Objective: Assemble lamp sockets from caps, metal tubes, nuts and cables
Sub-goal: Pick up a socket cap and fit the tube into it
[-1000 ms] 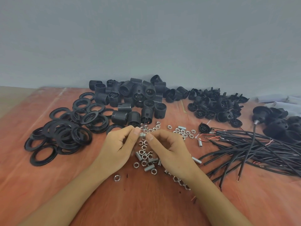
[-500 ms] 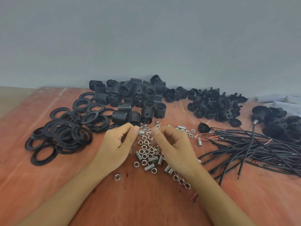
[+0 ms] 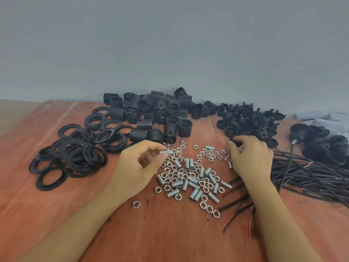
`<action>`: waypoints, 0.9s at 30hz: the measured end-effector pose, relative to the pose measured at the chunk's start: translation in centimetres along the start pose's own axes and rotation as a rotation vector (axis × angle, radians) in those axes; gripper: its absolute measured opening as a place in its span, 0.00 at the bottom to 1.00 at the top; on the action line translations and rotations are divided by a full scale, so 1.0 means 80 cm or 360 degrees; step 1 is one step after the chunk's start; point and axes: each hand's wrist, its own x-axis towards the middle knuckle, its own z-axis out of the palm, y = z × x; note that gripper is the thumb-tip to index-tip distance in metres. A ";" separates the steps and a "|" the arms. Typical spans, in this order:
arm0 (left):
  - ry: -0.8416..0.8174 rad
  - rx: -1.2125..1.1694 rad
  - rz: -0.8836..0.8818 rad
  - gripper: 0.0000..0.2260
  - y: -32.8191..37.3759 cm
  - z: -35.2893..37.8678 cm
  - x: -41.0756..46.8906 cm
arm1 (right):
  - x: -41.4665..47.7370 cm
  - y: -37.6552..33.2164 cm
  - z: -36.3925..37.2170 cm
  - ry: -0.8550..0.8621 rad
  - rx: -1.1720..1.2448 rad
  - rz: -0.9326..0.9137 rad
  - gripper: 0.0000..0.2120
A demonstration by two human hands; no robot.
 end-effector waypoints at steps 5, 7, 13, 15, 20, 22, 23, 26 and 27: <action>-0.0017 -0.0020 0.0044 0.06 0.001 0.000 -0.001 | -0.026 -0.040 -0.011 -0.0080 0.1293 -0.0117 0.17; -0.0018 -0.0030 0.0069 0.08 0.002 0.000 -0.002 | -0.043 -0.057 -0.007 -0.0451 0.1620 -0.0181 0.20; 0.0012 -0.0059 0.0089 0.06 0.003 0.000 -0.002 | -0.067 -0.079 0.006 -0.0826 0.1952 -0.0331 0.19; 0.0016 -0.0065 0.0090 0.06 0.003 0.000 -0.002 | -0.067 -0.077 0.008 -0.0845 0.1955 -0.0343 0.19; -0.0006 -0.0044 0.0080 0.05 0.001 -0.003 0.000 | -0.065 -0.074 0.008 -0.0810 0.1957 -0.0383 0.21; -0.0013 -0.0068 0.0067 0.04 0.000 -0.005 0.001 | -0.065 -0.072 0.009 -0.0801 0.1966 -0.0441 0.22; -0.0016 -0.0089 0.0057 0.04 -0.001 -0.005 0.001 | -0.065 -0.072 0.008 -0.0797 0.1959 -0.0466 0.22; -0.0027 -0.0143 0.0029 0.06 -0.002 -0.005 0.001 | -0.063 -0.072 0.008 -0.0792 0.1923 -0.0457 0.22; -0.0034 -0.0157 0.0025 0.06 -0.002 -0.005 0.001 | -0.063 -0.072 0.008 -0.0794 0.1912 -0.0426 0.21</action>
